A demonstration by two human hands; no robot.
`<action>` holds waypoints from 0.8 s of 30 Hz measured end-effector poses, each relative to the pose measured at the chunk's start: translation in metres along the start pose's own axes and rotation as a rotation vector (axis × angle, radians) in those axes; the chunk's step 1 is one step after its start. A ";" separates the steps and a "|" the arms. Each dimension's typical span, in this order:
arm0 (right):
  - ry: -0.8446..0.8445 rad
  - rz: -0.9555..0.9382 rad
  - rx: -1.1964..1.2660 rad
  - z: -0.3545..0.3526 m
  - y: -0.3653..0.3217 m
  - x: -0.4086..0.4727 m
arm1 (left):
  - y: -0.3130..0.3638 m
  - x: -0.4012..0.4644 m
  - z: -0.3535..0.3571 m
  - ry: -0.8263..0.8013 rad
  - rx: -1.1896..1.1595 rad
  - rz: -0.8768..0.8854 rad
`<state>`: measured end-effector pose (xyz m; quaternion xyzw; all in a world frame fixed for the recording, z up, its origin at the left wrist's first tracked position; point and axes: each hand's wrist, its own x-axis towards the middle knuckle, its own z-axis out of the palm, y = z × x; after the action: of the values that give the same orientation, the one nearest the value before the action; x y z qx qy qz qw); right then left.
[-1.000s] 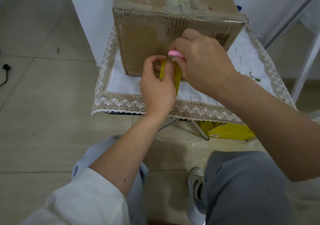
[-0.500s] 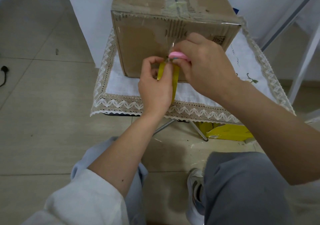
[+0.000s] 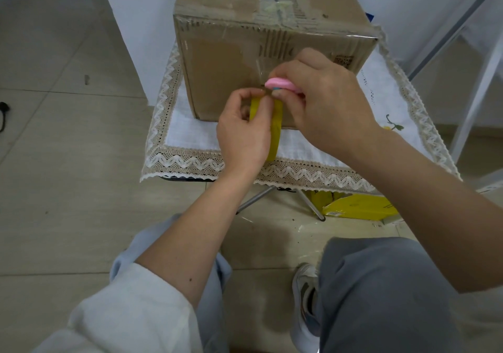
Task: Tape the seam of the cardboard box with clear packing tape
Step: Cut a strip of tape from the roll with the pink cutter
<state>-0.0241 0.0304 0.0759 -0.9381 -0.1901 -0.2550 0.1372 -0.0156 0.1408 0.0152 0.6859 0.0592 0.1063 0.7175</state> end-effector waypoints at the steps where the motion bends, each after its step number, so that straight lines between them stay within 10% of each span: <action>1: -0.013 -0.001 -0.008 0.001 0.000 0.000 | 0.000 0.000 0.000 0.001 -0.003 0.005; 24: -0.050 -0.073 -0.172 0.003 0.004 -0.005 | 0.000 0.004 0.004 0.053 0.016 0.014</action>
<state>-0.0247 0.0266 0.0700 -0.9450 -0.2048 -0.2515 0.0422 -0.0109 0.1379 0.0158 0.6890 0.0741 0.1291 0.7093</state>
